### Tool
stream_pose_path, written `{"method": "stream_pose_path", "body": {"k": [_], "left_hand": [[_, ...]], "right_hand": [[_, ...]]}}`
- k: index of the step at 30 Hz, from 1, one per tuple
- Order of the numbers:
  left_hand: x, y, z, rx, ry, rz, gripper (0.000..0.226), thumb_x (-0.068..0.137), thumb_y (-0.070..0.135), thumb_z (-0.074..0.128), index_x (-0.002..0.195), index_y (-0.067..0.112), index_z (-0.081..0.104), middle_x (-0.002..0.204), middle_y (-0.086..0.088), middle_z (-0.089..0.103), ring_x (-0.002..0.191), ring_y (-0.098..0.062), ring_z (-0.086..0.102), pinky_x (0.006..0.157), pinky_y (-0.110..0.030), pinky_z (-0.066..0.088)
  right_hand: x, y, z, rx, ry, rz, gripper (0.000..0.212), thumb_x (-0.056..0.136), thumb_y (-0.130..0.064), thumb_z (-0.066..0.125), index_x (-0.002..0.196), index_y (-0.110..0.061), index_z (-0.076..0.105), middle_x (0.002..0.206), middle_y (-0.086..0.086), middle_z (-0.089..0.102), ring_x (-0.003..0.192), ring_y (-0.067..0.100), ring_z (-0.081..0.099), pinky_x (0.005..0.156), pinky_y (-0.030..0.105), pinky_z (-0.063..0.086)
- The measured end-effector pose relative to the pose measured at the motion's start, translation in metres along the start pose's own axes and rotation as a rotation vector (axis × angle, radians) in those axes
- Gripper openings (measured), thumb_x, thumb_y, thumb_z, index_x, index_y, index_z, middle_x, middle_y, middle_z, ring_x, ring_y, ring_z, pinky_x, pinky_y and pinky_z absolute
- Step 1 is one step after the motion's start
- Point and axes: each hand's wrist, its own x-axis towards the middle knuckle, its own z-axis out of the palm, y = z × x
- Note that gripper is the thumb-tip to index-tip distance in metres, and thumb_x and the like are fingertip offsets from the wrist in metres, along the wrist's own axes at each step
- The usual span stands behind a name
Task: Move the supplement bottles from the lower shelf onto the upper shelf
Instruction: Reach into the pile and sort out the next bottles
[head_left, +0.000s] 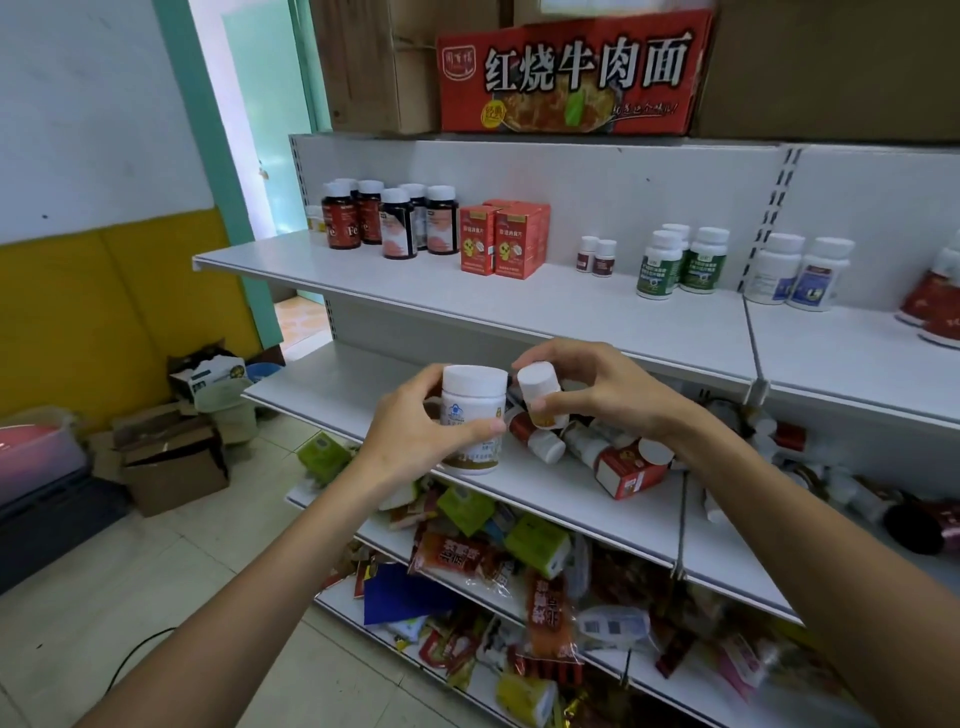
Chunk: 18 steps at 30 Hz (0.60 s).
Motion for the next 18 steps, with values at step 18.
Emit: {"method": "stream_pose_path", "body": {"k": [18], "left_hand": [[-0.002,-0.028,-0.077,-0.016,0.036,0.038,0.055,0.078,0.02,0.072,0.115,0.04,0.037,0.099,0.018,0.052,0.085,-0.004,0.058,0.067,-0.019,0.054]], "right_hand": [[0.065,-0.014,0.062,0.102,0.102,-0.056,0.027,0.084,-0.011,0.067,0.108,-0.02,0.061,0.103,0.015,0.066,0.089,0.023,0.065,0.077,0.029,0.054]]}}
